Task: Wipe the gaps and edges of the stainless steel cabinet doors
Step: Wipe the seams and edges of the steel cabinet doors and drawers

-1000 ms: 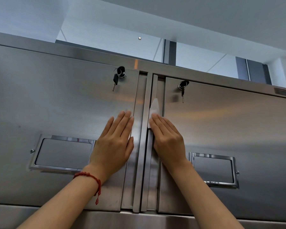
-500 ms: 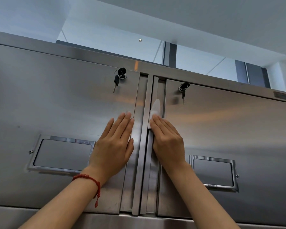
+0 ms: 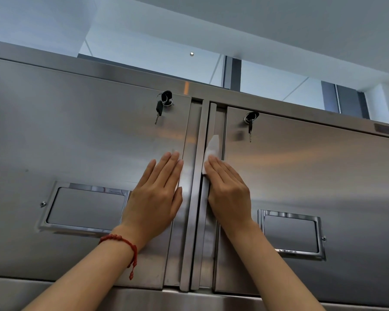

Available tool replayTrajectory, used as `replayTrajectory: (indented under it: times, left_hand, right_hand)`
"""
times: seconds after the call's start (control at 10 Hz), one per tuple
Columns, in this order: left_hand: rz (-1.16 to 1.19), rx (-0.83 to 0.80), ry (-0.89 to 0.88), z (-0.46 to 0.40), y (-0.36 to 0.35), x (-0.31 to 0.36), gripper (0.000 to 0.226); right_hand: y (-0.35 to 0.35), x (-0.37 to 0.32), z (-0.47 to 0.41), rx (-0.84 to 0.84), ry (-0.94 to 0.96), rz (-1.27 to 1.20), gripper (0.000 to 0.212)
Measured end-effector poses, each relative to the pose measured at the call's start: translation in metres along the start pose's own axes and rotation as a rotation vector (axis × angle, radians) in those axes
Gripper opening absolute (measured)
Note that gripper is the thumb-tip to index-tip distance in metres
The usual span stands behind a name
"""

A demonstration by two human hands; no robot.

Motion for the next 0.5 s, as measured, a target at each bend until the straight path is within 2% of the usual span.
replayTrajectory:
  times: [0.5]
  left_hand:
    - [0.010,-0.010,0.006,0.000,0.000,0.000,0.053]
  right_hand:
    - [-0.001,0.006,-0.014,0.011,0.000,0.012,0.043]
Point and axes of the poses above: each hand's wrist, its own z-axis away from the middle knuckle, its own y-axis out of the back of the hand, x = y × z, the point moved 2 cm from there along -z, towards the middle knuckle, and after that the axes turned 2 degrees about y, right-handed, at the moved point
